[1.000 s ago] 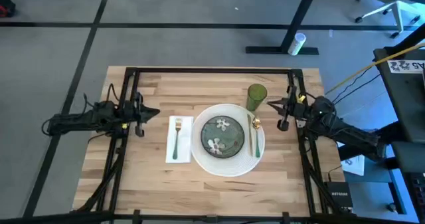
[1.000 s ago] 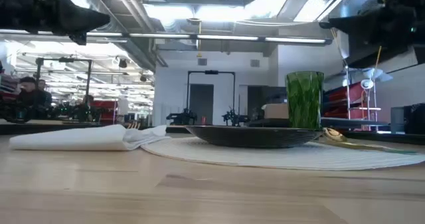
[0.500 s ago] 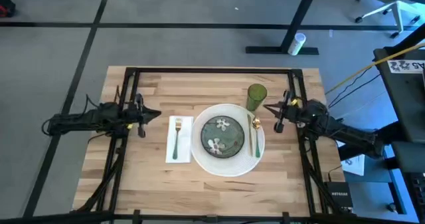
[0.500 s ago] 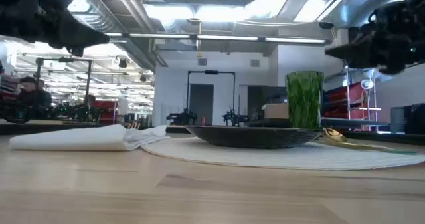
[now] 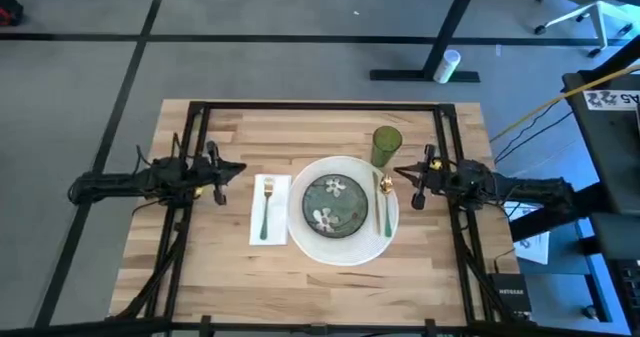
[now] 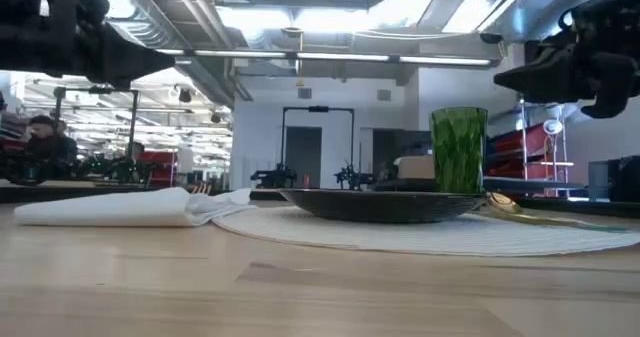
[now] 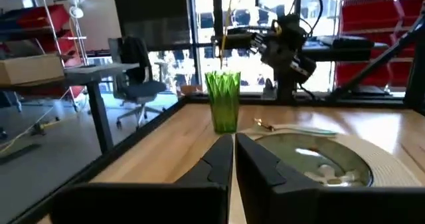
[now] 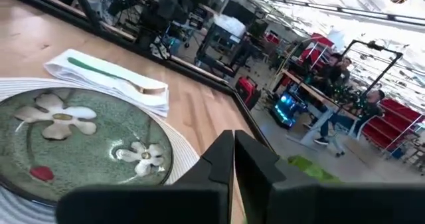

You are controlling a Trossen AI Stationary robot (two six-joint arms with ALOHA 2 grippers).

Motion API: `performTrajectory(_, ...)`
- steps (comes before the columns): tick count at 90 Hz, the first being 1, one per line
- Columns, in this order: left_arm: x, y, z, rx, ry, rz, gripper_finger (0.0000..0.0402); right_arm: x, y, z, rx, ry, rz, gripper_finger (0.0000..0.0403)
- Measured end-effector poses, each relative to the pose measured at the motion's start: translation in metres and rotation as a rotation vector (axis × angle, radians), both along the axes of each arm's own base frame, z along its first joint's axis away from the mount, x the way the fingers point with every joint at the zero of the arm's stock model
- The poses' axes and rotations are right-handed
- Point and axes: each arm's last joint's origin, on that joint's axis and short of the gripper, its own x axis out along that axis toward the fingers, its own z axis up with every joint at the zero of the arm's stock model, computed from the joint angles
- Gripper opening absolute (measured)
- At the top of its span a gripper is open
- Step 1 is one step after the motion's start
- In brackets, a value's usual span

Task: Set table place
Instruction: Return to Home Position

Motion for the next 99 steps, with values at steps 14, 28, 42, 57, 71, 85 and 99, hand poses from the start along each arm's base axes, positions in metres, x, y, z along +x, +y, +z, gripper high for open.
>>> performTrajectory(14,0.001,-0.002,-0.001,0.000,0.007,-0.066,0.0000,0.000,0.002,0.000,-0.001,-0.003,0.003,0.0000)
performTrajectory(28,0.001,-0.005,-0.003,-0.027,0.021,-0.185,0.0000,0.000,0.003,0.000,0.000,0.001,0.034,0.0000)
performTrajectory(42,0.001,-0.008,-0.004,-0.043,0.033,-0.282,0.0000,0.000,0.005,-0.001,0.001,0.011,0.093,0.0000)
performTrajectory(57,0.002,-0.009,-0.004,-0.050,0.037,-0.285,0.0000,0.000,0.005,-0.001,0.005,0.012,0.105,0.0000)
performTrajectory(71,0.003,-0.009,-0.006,-0.045,0.055,-0.285,0.0000,0.001,0.005,-0.002,0.003,0.022,0.117,0.0000)
performTrajectory(85,0.005,-0.008,-0.008,-0.067,0.087,-0.282,0.0000,0.002,0.005,-0.003,0.004,0.039,0.118,0.0000)
performTrajectory(99,0.007,-0.008,-0.011,-0.076,0.123,-0.279,0.0000,0.002,0.006,-0.004,0.005,0.047,0.132,0.0000)
